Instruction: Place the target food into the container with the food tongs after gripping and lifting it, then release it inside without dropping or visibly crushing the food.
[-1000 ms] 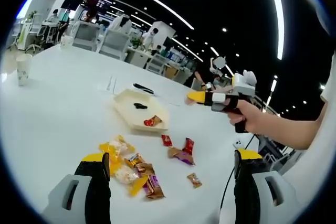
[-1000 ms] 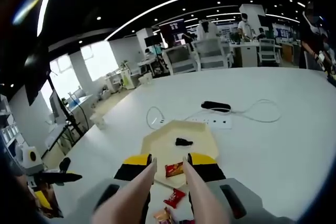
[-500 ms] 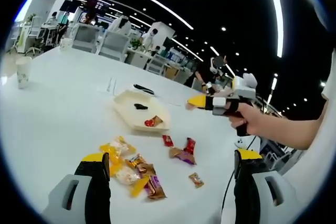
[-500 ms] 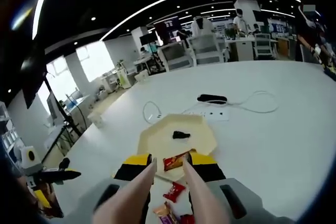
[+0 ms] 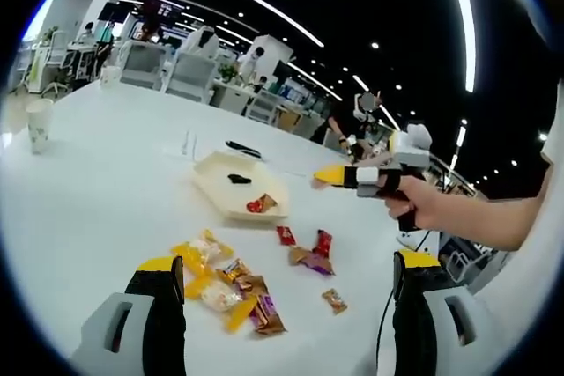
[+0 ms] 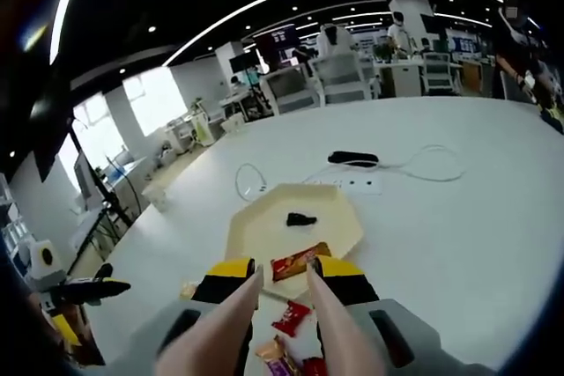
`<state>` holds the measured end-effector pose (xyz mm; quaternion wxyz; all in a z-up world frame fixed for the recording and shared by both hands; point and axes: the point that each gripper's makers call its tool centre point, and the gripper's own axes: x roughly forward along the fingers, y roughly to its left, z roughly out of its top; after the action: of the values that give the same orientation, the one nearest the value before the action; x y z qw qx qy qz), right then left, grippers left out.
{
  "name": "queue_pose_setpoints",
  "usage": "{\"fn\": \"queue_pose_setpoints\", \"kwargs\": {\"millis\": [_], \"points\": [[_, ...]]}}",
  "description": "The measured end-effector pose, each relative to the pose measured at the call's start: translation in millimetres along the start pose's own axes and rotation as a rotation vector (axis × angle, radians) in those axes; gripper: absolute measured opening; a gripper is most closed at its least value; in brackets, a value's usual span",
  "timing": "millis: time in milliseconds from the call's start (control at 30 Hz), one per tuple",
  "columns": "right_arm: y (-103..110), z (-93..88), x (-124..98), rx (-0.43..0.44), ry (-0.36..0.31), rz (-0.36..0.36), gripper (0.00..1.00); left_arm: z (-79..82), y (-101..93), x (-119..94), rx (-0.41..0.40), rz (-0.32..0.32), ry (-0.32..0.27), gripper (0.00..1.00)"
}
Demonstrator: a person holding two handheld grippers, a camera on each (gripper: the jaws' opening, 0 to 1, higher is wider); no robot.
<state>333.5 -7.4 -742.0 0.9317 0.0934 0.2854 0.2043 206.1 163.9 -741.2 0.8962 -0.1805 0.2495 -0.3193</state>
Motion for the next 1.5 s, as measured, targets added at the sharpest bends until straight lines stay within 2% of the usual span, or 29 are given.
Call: {"fn": "queue_pose_setpoints", "kwargs": {"millis": [233, 300, 400, 533, 700, 1067, 1500], "points": [[-3, -5.0, 0, 0.011, 0.004, -0.017, 0.27, 3.8, 4.2, -4, 0.019, 0.018, -0.016, 0.99], [-3, -2.6, -2, 0.000, -0.013, -0.021, 0.27, 3.2, 7.0, -5, 0.023, 0.031, -0.016, 0.99], [-7, -3.2, 0, 0.005, -0.012, -0.028, 0.27, 2.7, 6.6, -5, 0.019, 0.029, -0.016, 0.99], [-13, -13.1, 4, 0.011, 0.003, -0.037, 0.27, 4.8, 4.7, -4, 0.021, 0.024, -0.024, 0.99], [-16, -22.3, 8, -0.026, 0.031, -0.046, 0.27, 4.5, 4.4, -4, 0.019, 0.025, -0.025, 0.99], [-19, -30.5, 14, 0.022, 0.039, -0.067, 0.27, 6.5, 2.6, -4, 0.033, 0.025, -0.032, 0.99], [-22, -35.2, 18, -0.006, 0.055, -0.097, 0.27, 5.8, 2.5, -4, 0.043, 0.024, -0.031, 0.99]]}}
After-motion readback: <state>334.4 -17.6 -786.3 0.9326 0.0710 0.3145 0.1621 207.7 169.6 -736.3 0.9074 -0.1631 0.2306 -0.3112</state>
